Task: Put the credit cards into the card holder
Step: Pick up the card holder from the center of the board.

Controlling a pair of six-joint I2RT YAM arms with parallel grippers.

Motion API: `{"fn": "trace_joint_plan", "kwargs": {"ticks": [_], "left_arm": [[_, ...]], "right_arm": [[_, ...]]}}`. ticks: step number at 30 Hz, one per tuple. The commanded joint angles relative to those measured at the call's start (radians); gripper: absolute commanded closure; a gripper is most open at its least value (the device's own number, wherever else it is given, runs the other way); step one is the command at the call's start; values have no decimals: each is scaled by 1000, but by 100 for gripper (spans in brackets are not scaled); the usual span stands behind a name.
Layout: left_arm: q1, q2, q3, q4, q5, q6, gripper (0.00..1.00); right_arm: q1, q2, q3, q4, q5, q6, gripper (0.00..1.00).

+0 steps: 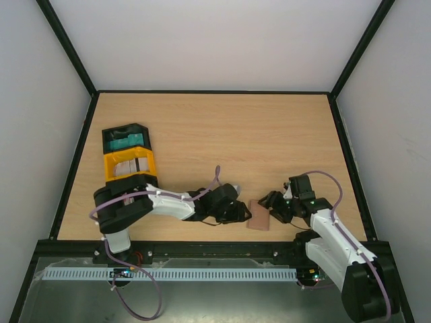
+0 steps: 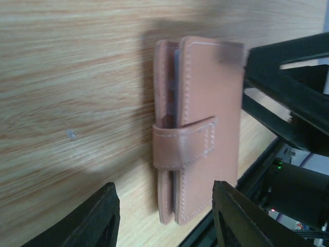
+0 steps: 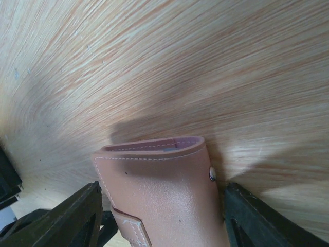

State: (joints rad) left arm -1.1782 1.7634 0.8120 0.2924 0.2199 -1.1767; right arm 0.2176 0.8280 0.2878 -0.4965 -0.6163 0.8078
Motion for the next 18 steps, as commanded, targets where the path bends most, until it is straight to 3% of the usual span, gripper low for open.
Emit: {"fn": "trace_joint_plan", "kwargs": {"ticks": [1, 7, 12, 16, 18], "left_arm": [[0, 62, 46, 32, 47, -35, 49], [10, 130, 58, 127, 94, -83, 56], [26, 133, 21, 202, 85, -97, 80], [33, 73, 23, 130, 12, 23, 96], [34, 35, 37, 80, -17, 103, 97]], "right_arm": [[7, 14, 2, -67, -48, -43, 36], [6, 14, -5, -65, -93, -61, 36], [6, -2, -16, -39, -137, -46, 36], [7, 3, 5, -27, -130, -59, 36], [6, 17, 43, -25, -108, -87, 35]]}}
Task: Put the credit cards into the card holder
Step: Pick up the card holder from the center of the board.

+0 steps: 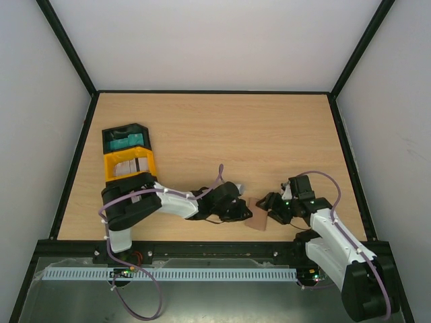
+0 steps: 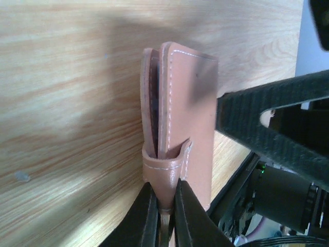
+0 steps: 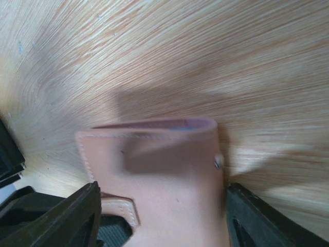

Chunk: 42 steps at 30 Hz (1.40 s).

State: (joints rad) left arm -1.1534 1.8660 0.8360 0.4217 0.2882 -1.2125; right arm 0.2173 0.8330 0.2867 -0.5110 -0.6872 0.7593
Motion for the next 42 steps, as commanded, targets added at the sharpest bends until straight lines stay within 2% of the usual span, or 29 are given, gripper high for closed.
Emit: {"fn": "trace_joint_plan", "kwargs": {"ticks": [1, 4, 7, 12, 14, 16, 18, 21, 26, 27, 30, 33, 35, 36, 41, 42], "left_arm": [[13, -88, 23, -80, -96, 178, 97], [34, -157, 53, -200, -142, 328, 97], [58, -255, 69, -298, -221, 538, 97], [69, -381, 135, -380, -544, 945, 97], [70, -405, 142, -313, -675, 1124, 97], [74, -422, 116, -171, -761, 1331, 97], [77, -428, 73, -2, -781, 1543, 97], [92, -417, 25, 207, -786, 1801, 97], [156, -381, 56, 280, -737, 1964, 97], [157, -382, 51, 294, -720, 2027, 97], [139, -392, -2, 420, -669, 2170, 97], [129, -382, -39, 509, -645, 2273, 97], [128, -367, -44, 548, -656, 2314, 97], [128, -362, -45, 560, -658, 2329, 97], [126, -351, -42, 588, -674, 2345, 96], [125, -349, -41, 588, -679, 2343, 94]], "right_arm": [[7, 24, 67, -11, -18, -59, 33], [8, 62, 153, -2, 29, -104, 27], [8, 82, 249, 41, 36, -78, 21], [7, 124, 421, 131, -17, 59, 18], [8, 160, 497, 121, -24, 115, 17], [7, 183, 554, 115, -31, 191, 17], [7, 185, 567, 161, -56, 294, 17], [7, 161, 538, 348, -131, 475, 18], [7, 133, 533, 612, -222, 629, 18], [7, 134, 541, 619, -220, 615, 18], [7, 165, 574, 490, -181, 548, 17], [7, 218, 573, 461, -198, 538, 18], [7, 239, 585, 450, -205, 525, 22], [7, 243, 591, 453, -205, 523, 26], [8, 236, 594, 472, -226, 528, 60], [7, 241, 598, 484, -246, 529, 71]]}}
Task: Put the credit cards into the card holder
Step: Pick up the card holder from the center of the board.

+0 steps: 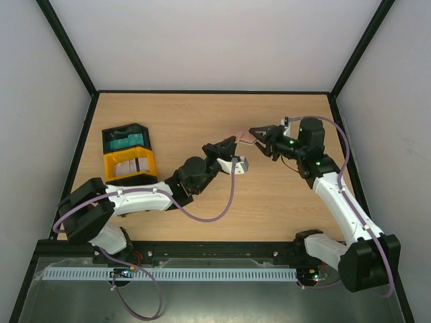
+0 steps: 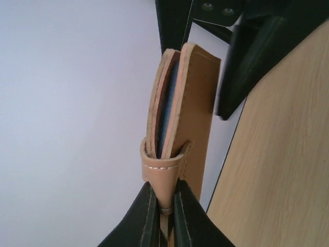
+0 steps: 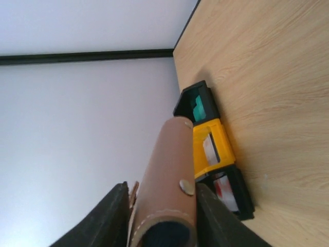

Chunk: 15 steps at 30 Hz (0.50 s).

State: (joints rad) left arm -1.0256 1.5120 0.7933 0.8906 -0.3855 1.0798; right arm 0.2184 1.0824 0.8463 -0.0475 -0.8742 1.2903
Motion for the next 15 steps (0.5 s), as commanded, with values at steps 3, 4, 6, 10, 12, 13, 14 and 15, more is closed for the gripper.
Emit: {"fn": "trace_joint_plan", "kwargs": {"ticks": [3, 4, 6, 10, 12, 13, 14, 15], "left_arm": [[-7, 4, 4, 123, -31, 0, 65], [-8, -2, 3, 117, -56, -40, 38], [-14, -21, 3, 117, -128, -136, 3], [3, -128, 67, -266, -96, -479, 0], [31, -182, 166, -551, 35, -732, 0], [49, -206, 211, -669, 112, -835, 0], [67, -226, 249, -757, 180, -929, 0], [85, -247, 287, -831, 232, -998, 0]], "right_arm": [[5, 27, 95, 38, -106, -66, 94], [4, 44, 136, 0, -108, -128, 98], [4, 84, 214, -66, -110, -262, 98], [5, 131, 289, -115, -103, -508, 98], [5, 144, 291, -130, -84, -616, 98], [4, 154, 298, -145, -86, -669, 98], [4, 163, 307, -171, -84, -733, 98], [5, 172, 312, -191, -97, -788, 98]]}}
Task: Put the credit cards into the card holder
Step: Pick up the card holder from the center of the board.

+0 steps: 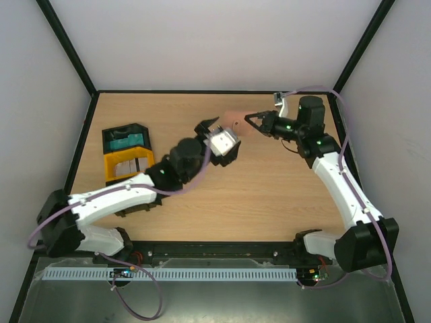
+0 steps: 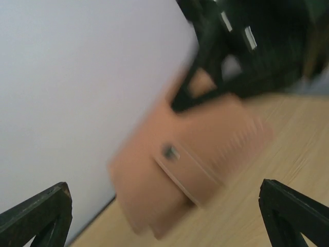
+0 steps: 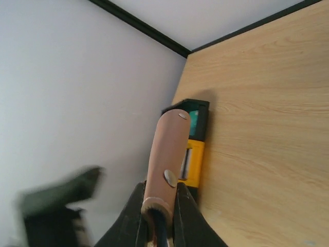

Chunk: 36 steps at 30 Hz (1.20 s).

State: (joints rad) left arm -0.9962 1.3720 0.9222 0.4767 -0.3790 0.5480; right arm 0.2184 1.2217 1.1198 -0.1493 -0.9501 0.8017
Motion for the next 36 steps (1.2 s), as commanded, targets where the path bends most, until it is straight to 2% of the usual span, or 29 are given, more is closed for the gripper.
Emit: {"fn": "trace_joint_plan", "kwargs": {"ticks": [1, 6, 8, 13, 17, 21, 25, 28, 31, 36], "left_arm": [[67, -133, 169, -468, 284, -519, 0], [118, -277, 129, -483, 449, -588, 0], [160, -286, 169, -540, 494, -597, 0], [233, -187, 320, -805, 719, -601, 0], [268, -130, 371, -888, 862, -626, 0], [319, -95, 434, -989, 970, -590, 3], [321, -59, 423, -1050, 1046, -555, 15], [329, -50, 389, -1090, 1043, -526, 34], [332, -54, 352, -1089, 1142, -493, 43], [335, -63, 316, -1071, 1148, -501, 64]], "right_arm": [[6, 39, 42, -106, -35, -353, 98], [8, 72, 80, -183, -97, -583, 98], [10, 73, 86, -212, -136, -641, 98], [69, 32, 48, -251, -196, -775, 98], [150, 19, 49, -304, -194, -865, 98], [202, 32, 85, -392, -196, -937, 98], [236, 24, 75, -399, -201, -965, 98], [239, 20, 76, -415, -212, -984, 98], [240, 11, 74, -408, -242, -989, 98], [240, -8, 60, -396, -267, -992, 98]]}}
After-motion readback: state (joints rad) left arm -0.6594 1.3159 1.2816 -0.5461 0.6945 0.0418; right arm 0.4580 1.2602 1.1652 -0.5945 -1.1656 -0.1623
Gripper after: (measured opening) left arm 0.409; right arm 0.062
